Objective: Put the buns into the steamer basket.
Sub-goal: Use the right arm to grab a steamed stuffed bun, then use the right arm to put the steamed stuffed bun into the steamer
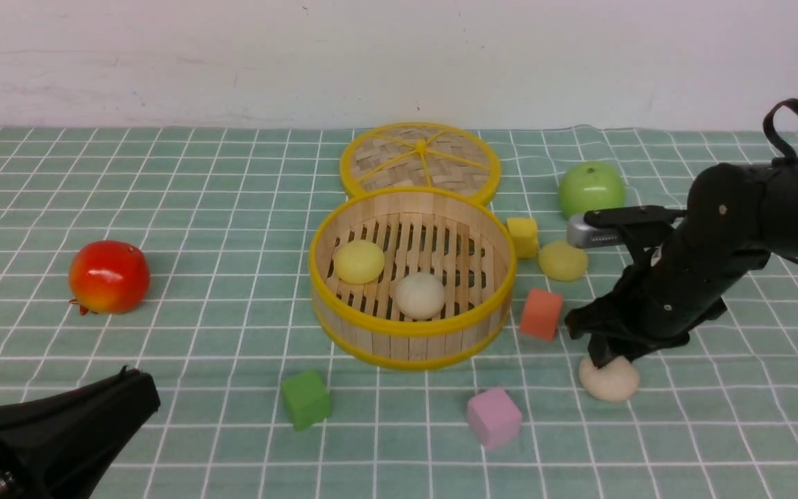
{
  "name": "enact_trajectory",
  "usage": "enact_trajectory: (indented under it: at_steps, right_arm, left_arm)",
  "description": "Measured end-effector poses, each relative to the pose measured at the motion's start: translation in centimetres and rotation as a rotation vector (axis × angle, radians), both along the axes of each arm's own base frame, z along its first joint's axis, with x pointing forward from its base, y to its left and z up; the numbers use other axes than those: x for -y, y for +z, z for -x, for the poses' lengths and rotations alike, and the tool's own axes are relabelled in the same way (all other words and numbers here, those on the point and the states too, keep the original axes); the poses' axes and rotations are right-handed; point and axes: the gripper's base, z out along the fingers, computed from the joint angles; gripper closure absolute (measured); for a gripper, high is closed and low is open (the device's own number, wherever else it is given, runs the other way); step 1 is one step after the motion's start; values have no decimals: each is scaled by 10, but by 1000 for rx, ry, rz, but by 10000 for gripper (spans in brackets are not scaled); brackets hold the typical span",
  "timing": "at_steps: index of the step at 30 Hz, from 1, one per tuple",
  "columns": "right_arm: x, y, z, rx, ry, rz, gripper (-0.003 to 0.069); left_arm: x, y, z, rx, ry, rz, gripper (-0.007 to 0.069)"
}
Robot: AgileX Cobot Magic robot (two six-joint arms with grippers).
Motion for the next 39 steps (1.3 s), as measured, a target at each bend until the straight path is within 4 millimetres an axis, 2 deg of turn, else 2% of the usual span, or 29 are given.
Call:
enact_trajectory:
  at_steps: [2,4,8,9,10,11,12,14,16,18,19,20,21,25,26,27,28,32,34,39]
  right_arm:
    - [0,0,0,1,6,0,426]
    - [0,0,0,3,22,5,486]
    - [0,9,3,16,47,3,640]
    - [0,9,3,15,47,3,642]
    - [-1,21,6,29,48,-11,649]
    - [-1,23,6,33,49,-14,648]
    - [-3,32,6,50,51,-29,648]
    - [-15,63,4,134,83,-85,648]
    - [-22,74,2,171,104,-108,648]
    - [-46,93,-6,272,164,-161,645]
    - [-50,96,-7,285,171,-165,645]
    - [-63,97,-17,334,186,-186,644]
    - [-69,98,-23,359,189,-192,643]
    - [-82,81,-47,392,185,-192,639]
    - [-85,65,-60,394,179,-180,638]
    - [-85,63,-61,394,178,-180,638]
    - [-87,48,-69,379,171,-173,634]
    - [-89,22,-78,344,162,-160,603]
    - [-89,17,-79,343,159,-159,579]
    - [-89,20,-79,351,153,-165,385]
  left_arm:
    - [0,0,0,0,0,0,634]
    - [0,0,0,0,0,0,633]
    - [0,0,0,0,0,0,629]
    - [0,0,0,0,0,0,629]
    - [0,0,0,0,0,0,627]
    - [0,0,0,0,0,0,627]
    - [0,0,0,0,0,0,627]
    - [0,0,0,0,0,0,624]
    - [0,0,0,0,0,0,624]
    - [0,0,0,0,0,0,621]
    - [0,0,0,0,0,0,621]
    - [0,0,0,0,0,0,620]
    - [0,0,0,0,0,0,620]
    - [0,0,0,0,0,0,618]
    - [0,0,0,0,0,0,618]
    - [0,0,0,0,0,0,618]
    - [0,0,0,0,0,0,617]
    - [0,0,0,0,0,0,617]
    - [0,0,0,0,0,0,617]
    - [0,0,0,0,0,1,615]
